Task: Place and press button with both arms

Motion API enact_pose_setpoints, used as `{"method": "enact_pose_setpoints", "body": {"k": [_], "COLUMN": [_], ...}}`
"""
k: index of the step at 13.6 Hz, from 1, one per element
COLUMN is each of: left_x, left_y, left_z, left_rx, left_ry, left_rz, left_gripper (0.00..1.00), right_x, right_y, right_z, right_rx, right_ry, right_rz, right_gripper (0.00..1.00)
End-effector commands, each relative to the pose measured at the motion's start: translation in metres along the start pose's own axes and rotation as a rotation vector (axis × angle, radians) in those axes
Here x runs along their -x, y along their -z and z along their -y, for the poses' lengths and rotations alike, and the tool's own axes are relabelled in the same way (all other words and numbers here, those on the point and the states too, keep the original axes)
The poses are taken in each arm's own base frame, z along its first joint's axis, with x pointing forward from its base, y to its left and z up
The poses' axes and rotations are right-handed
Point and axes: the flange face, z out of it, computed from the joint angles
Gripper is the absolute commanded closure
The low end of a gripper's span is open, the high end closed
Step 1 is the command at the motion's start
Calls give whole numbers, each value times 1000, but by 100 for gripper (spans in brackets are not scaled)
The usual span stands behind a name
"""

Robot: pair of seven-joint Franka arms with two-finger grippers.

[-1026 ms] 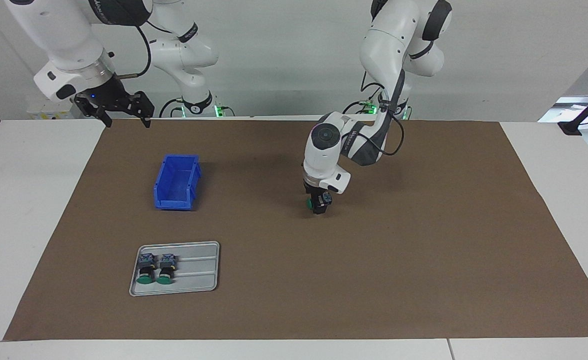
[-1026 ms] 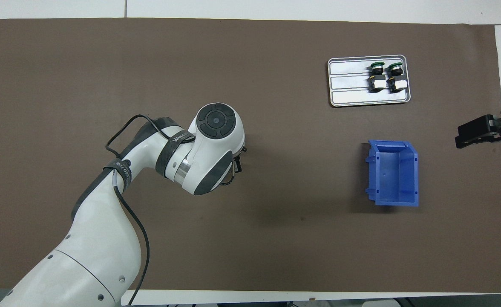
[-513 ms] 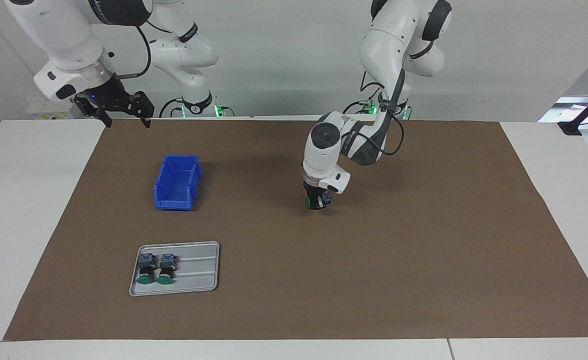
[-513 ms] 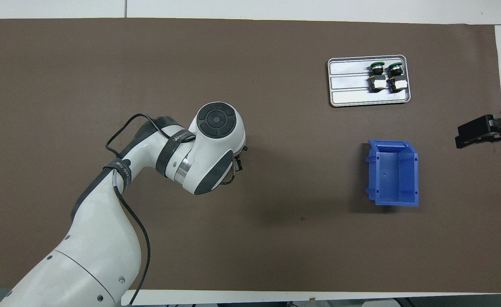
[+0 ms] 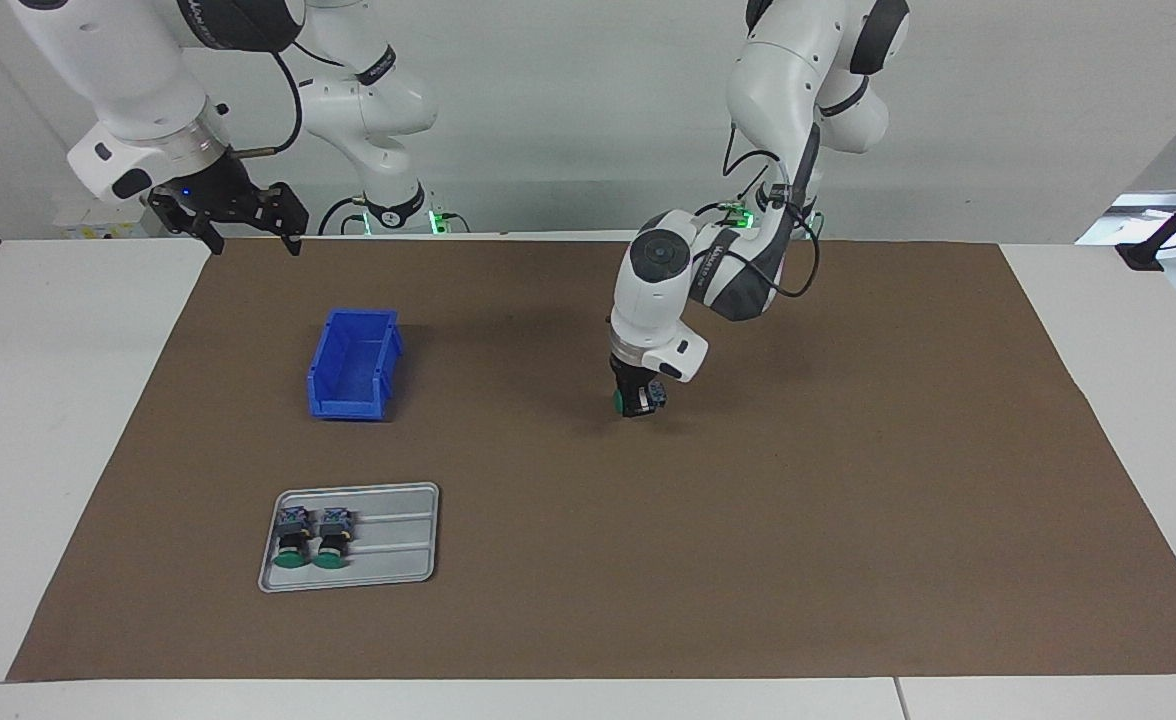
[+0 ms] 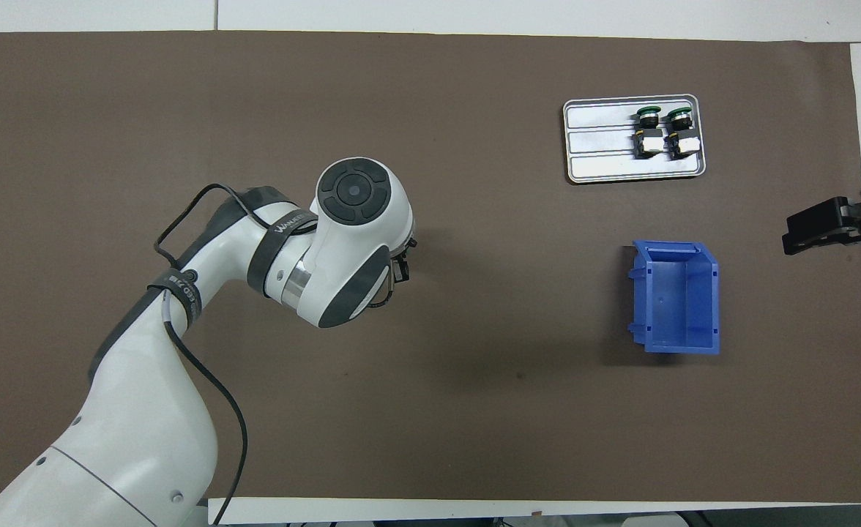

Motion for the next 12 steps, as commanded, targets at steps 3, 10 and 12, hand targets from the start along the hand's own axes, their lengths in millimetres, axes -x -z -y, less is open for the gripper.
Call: {"method": "enact_pose_setpoints", "body": {"k": [3,10,12], "left_x": [-18,-26,-26], "left_y": [28,42,44], "left_z": [8,-14,-21], "left_rx": [0,-46,-28], "left_ry": [-114,-83,-55], "left_rz": [12,224,287], "left_gripper": [93,92,92], "right_x": [3,3,3], "right_y": [-1,-1,-1], "right_z": [-3,-3,-3], "right_rx": [-4,-4,-4], "right_ry": [16,16,16], "right_rz": [5,5,5], "right_gripper": [1,1,1]}}
